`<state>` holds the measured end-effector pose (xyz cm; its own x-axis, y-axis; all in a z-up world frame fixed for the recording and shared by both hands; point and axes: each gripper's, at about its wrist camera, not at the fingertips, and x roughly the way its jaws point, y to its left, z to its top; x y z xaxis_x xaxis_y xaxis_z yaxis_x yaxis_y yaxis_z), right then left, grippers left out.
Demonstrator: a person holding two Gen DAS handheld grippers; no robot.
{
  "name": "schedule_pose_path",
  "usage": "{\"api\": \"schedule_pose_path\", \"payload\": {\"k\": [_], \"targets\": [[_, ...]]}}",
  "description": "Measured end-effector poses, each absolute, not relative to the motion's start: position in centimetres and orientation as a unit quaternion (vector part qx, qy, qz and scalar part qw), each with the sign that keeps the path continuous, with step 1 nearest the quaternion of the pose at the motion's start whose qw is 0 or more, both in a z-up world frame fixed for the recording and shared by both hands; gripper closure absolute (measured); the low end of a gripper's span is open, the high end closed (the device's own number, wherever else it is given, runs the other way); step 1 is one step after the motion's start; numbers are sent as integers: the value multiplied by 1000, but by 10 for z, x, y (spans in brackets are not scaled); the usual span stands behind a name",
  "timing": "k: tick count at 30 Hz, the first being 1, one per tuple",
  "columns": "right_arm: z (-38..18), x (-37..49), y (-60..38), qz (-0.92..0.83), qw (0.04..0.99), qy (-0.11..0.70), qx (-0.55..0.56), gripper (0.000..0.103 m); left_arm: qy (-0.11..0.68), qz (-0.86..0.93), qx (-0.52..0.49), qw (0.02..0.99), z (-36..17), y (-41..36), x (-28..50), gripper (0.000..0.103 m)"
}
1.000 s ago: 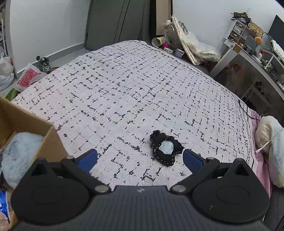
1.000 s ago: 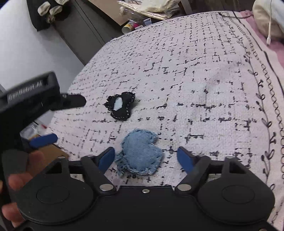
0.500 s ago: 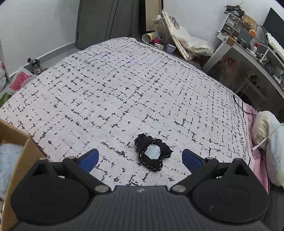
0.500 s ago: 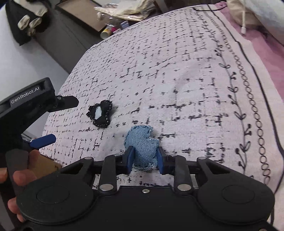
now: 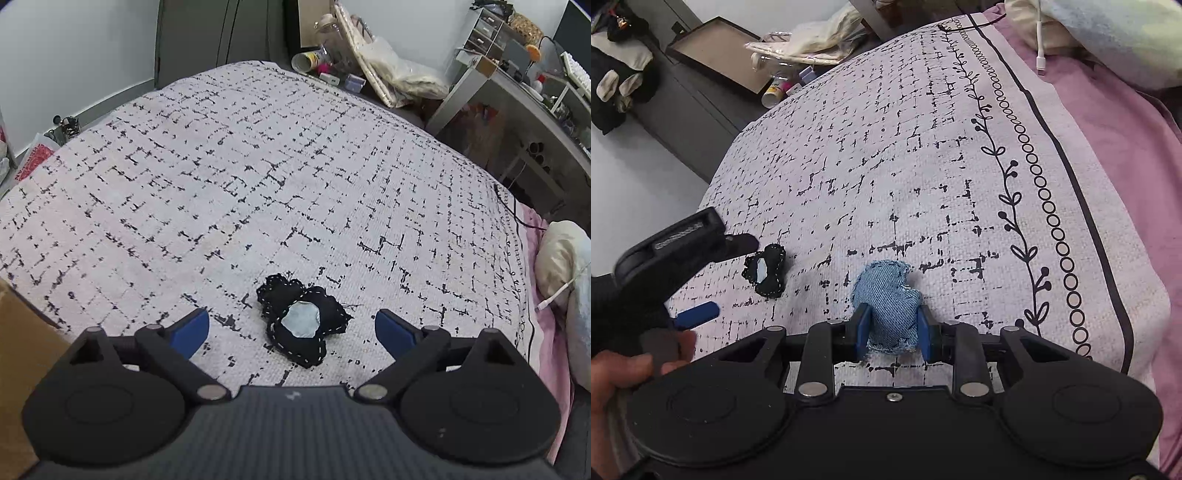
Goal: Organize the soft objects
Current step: 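Grasp the blue denim scrap with the right gripper while the left gripper grasps the black fluffy item, then carry the black fluffy item in the left gripper to the box while the right gripper carries the denim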
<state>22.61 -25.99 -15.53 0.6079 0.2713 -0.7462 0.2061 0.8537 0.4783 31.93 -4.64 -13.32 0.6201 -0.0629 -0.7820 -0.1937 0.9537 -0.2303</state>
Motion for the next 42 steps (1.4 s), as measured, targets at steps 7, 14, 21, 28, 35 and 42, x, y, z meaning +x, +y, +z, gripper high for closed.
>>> {"api": "schedule_pose_path", "payload": {"k": [7, 14, 21, 28, 35, 42], "targets": [[-155, 226, -261, 16, 853, 444, 276, 76, 448, 44, -137, 882, -150, -55, 335, 6], [-153, 223, -264, 17, 855, 439, 274, 76, 465, 58, -168, 867, -162, -53, 344, 58], [-142, 217, -271, 23, 862, 423, 279, 77, 443, 37, -168, 880, -145, -60, 322, 79], [-135, 214, -276, 39, 866, 412, 280, 93, 424, 22, -173, 889, -118, -59, 293, 81], [-138, 220, -273, 46, 866, 418, 271, 82, 408, 17, -172, 897, -92, -54, 261, 81], [-137, 220, -259, 62, 882, 409, 227, 32, 398, 26, -176, 900, -76, -45, 233, 80]]}}
